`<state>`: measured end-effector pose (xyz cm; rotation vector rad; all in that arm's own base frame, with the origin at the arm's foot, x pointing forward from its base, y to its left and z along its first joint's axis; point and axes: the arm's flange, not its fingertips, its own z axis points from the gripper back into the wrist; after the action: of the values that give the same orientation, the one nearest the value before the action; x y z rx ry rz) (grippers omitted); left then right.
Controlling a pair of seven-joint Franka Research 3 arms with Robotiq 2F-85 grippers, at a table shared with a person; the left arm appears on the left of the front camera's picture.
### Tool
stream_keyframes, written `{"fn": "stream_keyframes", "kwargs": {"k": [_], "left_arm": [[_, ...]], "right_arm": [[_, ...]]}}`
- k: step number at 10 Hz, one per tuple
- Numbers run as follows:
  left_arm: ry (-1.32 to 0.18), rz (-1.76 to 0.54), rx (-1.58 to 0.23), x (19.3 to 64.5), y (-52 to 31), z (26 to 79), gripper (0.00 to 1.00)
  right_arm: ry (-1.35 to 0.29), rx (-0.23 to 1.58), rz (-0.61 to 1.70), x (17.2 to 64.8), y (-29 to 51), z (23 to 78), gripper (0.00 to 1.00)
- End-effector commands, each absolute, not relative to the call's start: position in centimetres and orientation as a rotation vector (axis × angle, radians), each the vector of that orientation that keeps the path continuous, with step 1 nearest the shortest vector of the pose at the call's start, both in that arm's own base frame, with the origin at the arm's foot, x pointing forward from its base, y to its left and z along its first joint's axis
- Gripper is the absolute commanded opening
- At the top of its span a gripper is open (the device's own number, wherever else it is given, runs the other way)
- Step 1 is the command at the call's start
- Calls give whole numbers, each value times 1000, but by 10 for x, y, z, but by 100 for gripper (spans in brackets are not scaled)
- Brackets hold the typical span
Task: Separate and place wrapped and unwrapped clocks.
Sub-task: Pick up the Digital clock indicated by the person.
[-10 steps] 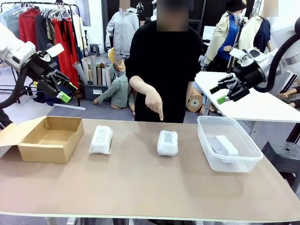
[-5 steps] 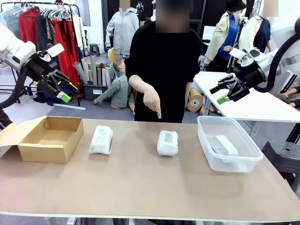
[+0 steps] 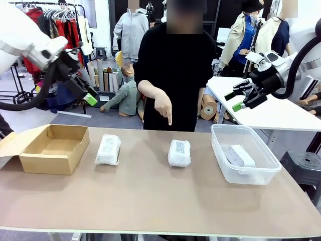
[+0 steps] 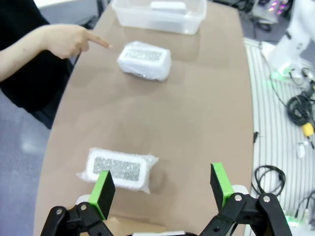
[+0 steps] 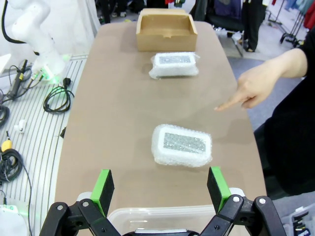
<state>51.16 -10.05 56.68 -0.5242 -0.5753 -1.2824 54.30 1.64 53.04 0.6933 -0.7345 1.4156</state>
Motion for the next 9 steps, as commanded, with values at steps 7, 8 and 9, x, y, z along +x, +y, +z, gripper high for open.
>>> {"fn": "stream_keyframes", "kwargs": {"k": [7,8,9], "left_arm": [[-398,-1368,-424,495,-180,549,100],[-398,-1368,-424,495,-180,549,100],[-398,-1368,-424,495,-180,549,100]], "right_arm": [[-737,689,1418,542,17,533,100],[-737,689,1418,542,17,533,100],[-737,689,1418,542,17,533,100]]}}
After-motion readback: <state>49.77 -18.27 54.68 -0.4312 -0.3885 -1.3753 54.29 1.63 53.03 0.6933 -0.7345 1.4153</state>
